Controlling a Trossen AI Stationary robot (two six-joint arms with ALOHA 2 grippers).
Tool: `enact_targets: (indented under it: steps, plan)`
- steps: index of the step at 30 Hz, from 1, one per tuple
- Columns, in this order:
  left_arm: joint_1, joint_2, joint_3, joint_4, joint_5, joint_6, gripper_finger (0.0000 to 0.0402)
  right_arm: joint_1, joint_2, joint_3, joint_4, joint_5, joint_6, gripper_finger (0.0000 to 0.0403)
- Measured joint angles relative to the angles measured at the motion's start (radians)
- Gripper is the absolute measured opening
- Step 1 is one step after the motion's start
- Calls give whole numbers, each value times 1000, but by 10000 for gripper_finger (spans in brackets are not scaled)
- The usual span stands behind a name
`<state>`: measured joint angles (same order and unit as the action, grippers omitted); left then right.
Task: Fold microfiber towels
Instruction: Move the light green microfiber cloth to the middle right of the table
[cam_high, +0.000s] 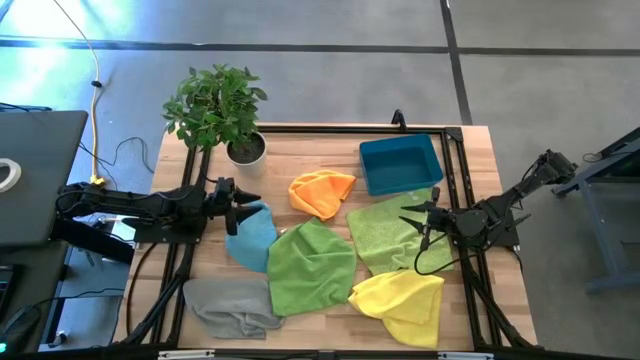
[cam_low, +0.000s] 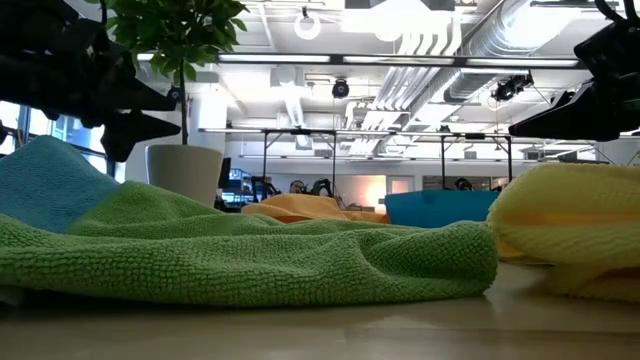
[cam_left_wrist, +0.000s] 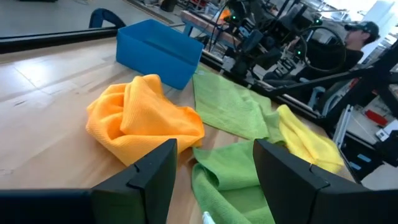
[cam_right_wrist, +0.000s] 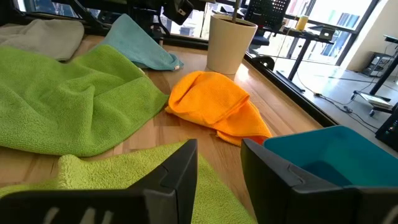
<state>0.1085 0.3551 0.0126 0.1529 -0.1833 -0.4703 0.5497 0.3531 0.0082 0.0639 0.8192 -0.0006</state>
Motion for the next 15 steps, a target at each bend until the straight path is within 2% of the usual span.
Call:
enact_targets:
  steps: [4, 8, 15]
  plan:
    - [0, 0, 0, -7, 0, 7, 203, 0, 0, 0, 0, 0, 0, 116]
    - [0, 0, 0, -7, -19, 86, 203, 0, 0, 0, 0, 0, 0, 116]
    - [0, 7, 0, -7, -99, 205, 203, 0, 0, 0, 0, 0, 0, 116]
